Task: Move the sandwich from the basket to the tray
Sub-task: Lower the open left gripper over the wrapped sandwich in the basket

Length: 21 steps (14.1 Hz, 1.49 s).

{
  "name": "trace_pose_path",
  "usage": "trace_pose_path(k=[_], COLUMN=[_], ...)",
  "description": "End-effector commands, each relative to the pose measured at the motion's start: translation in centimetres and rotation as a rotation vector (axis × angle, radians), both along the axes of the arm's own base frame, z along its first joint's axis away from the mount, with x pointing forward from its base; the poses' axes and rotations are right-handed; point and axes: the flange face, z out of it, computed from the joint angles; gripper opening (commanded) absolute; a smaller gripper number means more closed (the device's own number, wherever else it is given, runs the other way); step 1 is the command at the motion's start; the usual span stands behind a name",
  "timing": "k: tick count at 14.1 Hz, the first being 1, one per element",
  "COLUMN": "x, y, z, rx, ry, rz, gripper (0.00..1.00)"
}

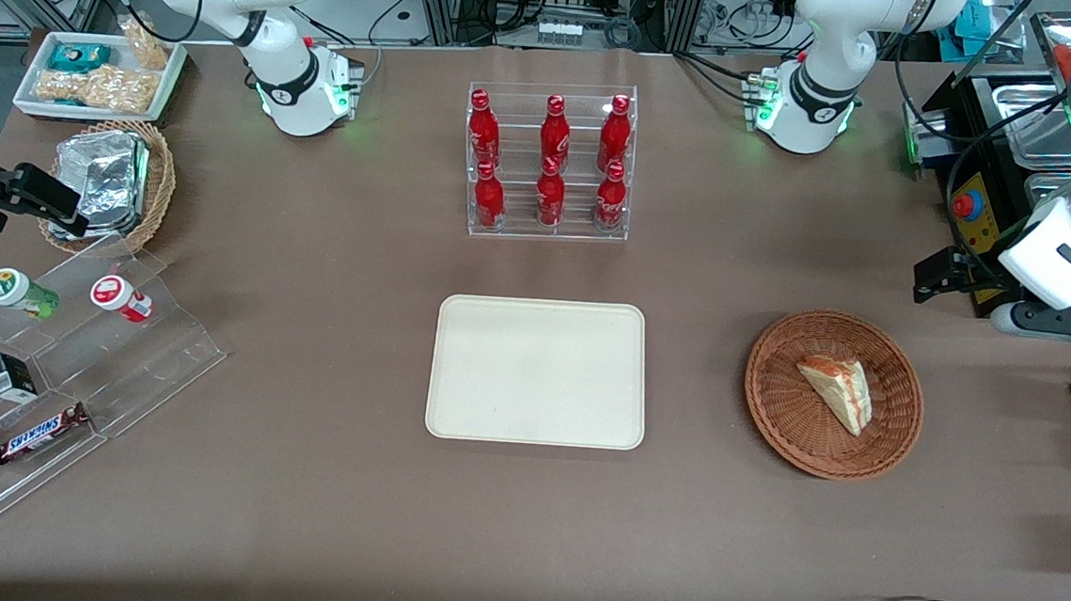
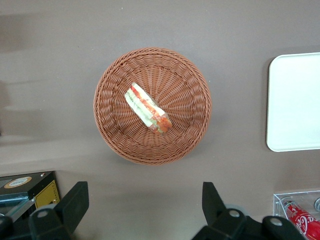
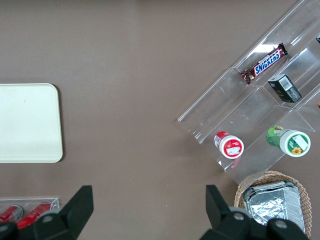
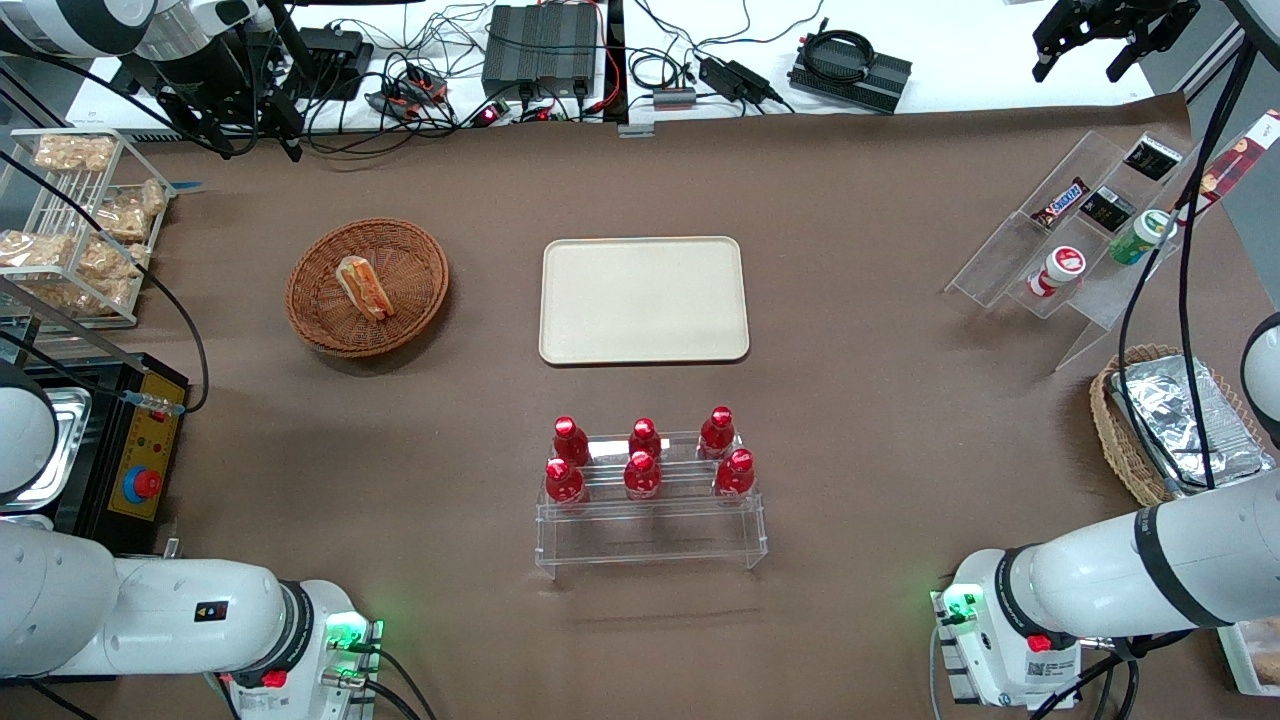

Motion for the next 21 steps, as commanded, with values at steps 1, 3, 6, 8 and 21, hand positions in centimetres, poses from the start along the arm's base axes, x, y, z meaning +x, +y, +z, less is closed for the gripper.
trace_pose_path(k=[1, 3, 6, 8, 21], x=[0.0, -0.2, -0.5, -0.8, -0.5], y=[-0.4, -0.4, -0.3, -0.3, 0.3], z=[0.6, 0.9, 0.5, -0.2, -21.3], rx=[-0.005, -0.004, -0.003, 0.001, 0.002], ry=[0.014, 0.025, 0.042, 0.077, 0.034], rz=[0.029, 0.036, 0.026, 0.022, 0.167], gripper=[1.00, 1.00, 1.00, 1.00, 1.00])
